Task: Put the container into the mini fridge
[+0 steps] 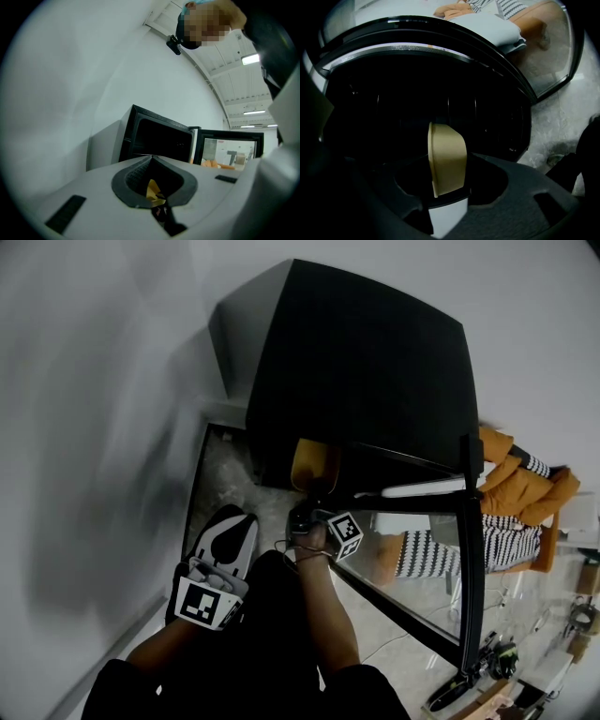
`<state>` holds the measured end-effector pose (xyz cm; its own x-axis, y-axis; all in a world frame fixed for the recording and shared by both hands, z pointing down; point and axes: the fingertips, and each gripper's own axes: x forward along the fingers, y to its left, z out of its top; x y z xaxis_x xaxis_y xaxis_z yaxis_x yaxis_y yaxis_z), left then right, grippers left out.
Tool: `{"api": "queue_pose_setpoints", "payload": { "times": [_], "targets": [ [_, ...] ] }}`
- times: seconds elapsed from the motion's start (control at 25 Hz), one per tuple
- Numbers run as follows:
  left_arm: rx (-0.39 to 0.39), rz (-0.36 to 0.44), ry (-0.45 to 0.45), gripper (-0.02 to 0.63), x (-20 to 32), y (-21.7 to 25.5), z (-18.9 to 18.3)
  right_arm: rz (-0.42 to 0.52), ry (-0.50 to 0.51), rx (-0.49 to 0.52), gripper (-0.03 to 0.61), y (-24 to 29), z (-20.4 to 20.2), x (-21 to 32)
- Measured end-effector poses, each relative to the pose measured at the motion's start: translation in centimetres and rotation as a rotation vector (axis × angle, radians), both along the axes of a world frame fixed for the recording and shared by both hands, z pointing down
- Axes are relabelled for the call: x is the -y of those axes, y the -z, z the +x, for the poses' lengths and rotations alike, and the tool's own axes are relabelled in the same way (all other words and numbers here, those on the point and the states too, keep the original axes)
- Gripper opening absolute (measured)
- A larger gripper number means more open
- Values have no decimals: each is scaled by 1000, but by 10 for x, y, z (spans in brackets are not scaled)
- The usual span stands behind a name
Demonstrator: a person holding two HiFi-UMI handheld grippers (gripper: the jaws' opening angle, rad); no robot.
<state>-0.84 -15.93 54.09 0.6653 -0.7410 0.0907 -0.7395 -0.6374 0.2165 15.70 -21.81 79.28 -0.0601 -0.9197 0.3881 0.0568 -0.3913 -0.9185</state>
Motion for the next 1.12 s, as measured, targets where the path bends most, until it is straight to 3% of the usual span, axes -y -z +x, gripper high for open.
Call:
{"api": "queue_pose_setpoints", "payload": {
  "times": [1.12],
  "targets": [
    [21, -18, 20, 5, 10, -15, -10, 34, -31, -4, 181, -18, 11, 53]
  ]
}}
